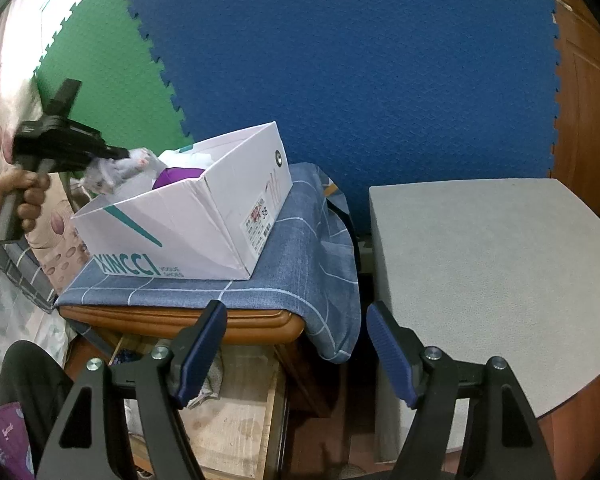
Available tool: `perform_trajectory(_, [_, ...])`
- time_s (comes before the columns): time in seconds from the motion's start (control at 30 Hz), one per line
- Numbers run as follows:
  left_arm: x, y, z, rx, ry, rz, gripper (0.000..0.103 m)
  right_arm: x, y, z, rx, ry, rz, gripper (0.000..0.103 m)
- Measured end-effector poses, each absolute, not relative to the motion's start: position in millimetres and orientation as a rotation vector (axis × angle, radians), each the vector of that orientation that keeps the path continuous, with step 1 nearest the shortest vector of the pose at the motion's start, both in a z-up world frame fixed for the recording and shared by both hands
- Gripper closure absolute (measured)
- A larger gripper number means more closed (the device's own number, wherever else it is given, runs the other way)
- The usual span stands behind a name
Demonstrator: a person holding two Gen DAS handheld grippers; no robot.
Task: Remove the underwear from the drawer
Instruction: 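Lift the floral-trim underwear with the left gripper and release it into the shoe box, then reach the right gripper down into the drawer toward the grey sock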
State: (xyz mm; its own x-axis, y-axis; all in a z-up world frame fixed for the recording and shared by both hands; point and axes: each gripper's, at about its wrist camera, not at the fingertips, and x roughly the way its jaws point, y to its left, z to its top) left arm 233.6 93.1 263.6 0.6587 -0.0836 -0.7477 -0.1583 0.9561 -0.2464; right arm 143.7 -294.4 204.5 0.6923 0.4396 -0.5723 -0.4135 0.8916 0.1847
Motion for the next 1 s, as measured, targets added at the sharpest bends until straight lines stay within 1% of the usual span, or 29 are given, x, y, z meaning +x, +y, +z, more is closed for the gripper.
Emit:
perform_trajectory(0.17, [249.2, 98.4, 250.0, -0.307, 0.876, 0.075, 0.094, 143.6, -293.5, 204.0, 0.038, 0.651, 0.479, 0.029])
perform_trajectory(0.33, [255.4, 100.4, 243.9, -0.308, 0.884, 0.094, 0.09, 142.6, -293.3, 203.7, 0.033, 0.652, 0.479, 0.029])
perform_trajectory(0.37, [255.5, 100.5, 243.8, -0.307, 0.882, 0.101, 0.086, 142.6, -292.8, 203.7, 0.031, 0.652, 0.48, 0.029])
perform_trajectory(0.4, [256.1, 101.8, 242.9, -0.31, 0.879, 0.102, 0.078, 142.6, -292.6, 203.5, 0.03, 0.652, 0.48, 0.029])
perform_trajectory(0.43, [255.7, 102.5, 243.0, -0.313, 0.874, 0.107, 0.072, 142.5, -292.3, 203.4, 0.028, 0.652, 0.48, 0.029])
perform_trajectory(0.5, [253.0, 104.5, 244.8, -0.315, 0.853, 0.131, 0.047, 142.2, -292.1, 203.1, 0.025, 0.652, 0.481, 0.029])
perform_trajectory(0.53, [250.5, 105.0, 246.9, -0.316, 0.835, 0.142, 0.041, 142.6, -291.9, 202.9, 0.023, 0.653, 0.48, 0.029])
perform_trajectory(0.57, [247.9, 106.2, 249.6, -0.318, 0.817, 0.146, 0.031, 142.7, -291.5, 202.8, 0.022, 0.654, 0.479, 0.029])
perform_trajectory(0.6, [242.4, 105.8, 253.1, -0.317, 0.797, 0.144, 0.025, 142.6, -291.1, 202.7, 0.02, 0.654, 0.479, 0.029])
perform_trajectory(0.73, [213.8, 106.3, 264.3, -0.291, 0.736, 0.152, 0.016, 141.8, -289.6, 202.2, 0.007, 0.652, 0.483, 0.029])
perform_trajectory(0.77, [201.6, 106.9, 265.2, -0.287, 0.718, 0.153, 0.01, 141.5, -289.3, 202.1, 0.003, 0.652, 0.483, 0.029])
perform_trajectory(0.8, [191.2, 107.9, 265.3, -0.284, 0.702, 0.153, 0.008, 141.3, -288.8, 202.1, 0.0, 0.652, 0.483, 0.029])
perform_trajectory(0.9, [148.5, 114.8, 258.9, -0.272, 0.662, 0.175, 0.006, 140.3, -286.2, 202.1, -0.014, 0.651, 0.486, 0.029])
perform_trajectory(1.0, [107.7, 128.2, 242.2, -0.272, 0.671, 0.2, 0.006, 139.4, -280.8, 202.1, -0.039, 0.651, 0.488, 0.029])
